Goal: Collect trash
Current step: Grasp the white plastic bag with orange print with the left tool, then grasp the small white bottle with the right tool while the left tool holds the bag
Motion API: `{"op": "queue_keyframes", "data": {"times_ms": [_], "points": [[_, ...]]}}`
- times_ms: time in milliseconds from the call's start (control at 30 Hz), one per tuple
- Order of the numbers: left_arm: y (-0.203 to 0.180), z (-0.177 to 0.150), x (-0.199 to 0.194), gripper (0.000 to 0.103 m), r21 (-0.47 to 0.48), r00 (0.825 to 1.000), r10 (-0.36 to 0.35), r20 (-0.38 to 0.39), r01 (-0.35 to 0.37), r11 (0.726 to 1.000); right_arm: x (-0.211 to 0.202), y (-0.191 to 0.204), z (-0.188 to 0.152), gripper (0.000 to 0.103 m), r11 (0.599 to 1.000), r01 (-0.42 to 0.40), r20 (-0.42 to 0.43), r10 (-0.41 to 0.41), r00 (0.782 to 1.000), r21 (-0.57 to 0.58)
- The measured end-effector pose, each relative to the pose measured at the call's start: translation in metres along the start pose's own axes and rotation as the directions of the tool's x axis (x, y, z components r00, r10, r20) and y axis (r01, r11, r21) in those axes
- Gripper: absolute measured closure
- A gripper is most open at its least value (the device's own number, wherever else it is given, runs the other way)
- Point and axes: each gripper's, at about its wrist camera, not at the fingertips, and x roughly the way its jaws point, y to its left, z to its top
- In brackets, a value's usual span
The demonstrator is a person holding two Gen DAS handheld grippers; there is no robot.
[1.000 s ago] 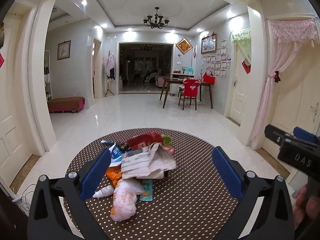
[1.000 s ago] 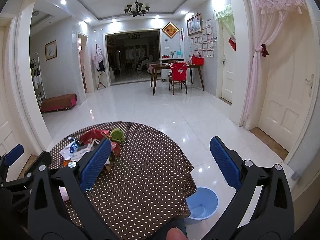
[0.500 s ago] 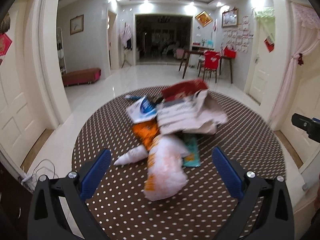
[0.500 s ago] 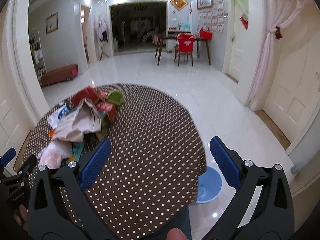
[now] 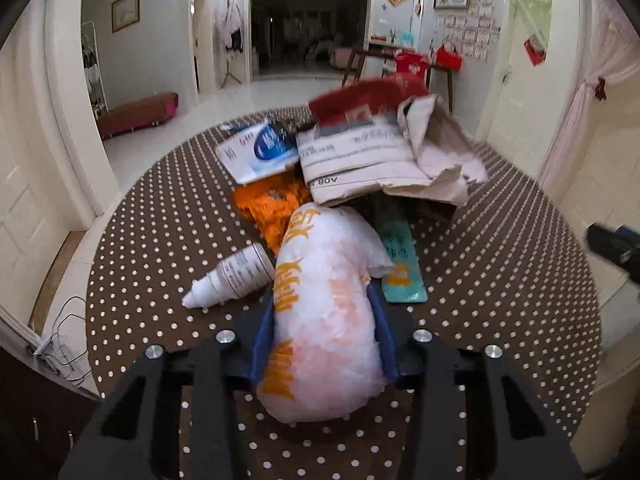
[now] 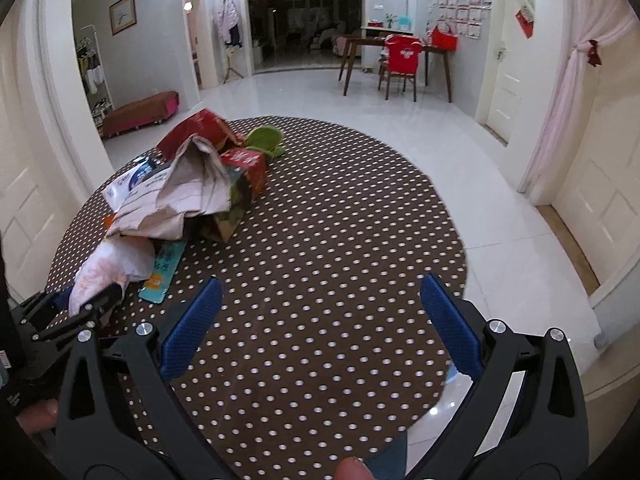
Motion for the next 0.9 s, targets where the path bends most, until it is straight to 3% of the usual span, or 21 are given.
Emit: {"op": "queue_keyframes", "data": {"times_ms": [267, 467, 667, 800, 900], "points": [[0.022, -0.019, -0.034, 0.061, -0.04, 0.999, -0.004, 0.04, 0.006, 0.999, 0.016, 0.041, -0.002, 0.006, 0.985, -0.167, -0.049, 0.165, 0.985, -0.043], [0.062, -0.024, -0.06, 0.061, -0.125, 0.992, 0.082, 0.097, -0.069, 0.99, 0.039, 0.098, -0.006, 0.006, 0.937, -0.337, -0.13, 0.324, 0.937, -0.095], [0.1, -0.02, -0.068, 0.061, -0.221, 0.984, 0.139, 0.109, -0.112, 0.969, 0.052, 0.161, -0.002, 0.006, 0.875, -0.445, -0.154, 0.421, 0.894, -0.191], [0.115, -0.024, -0.075, 0.061, -0.249, 0.981, 0.159, 0.115, -0.126, 0.96, 0.068, 0.191, 0.001, 0.023, 0.836, -0.496, -0.19, 0.461, 0.867, -0.236], [0.123, -0.026, -0.076, 0.061, -0.266, 0.979, 0.169, 0.116, -0.133, 0.955, 0.081, 0.206, 0.0, 0.041, 0.827, -0.496, -0.235, 0.443, 0.865, -0.264]]}}
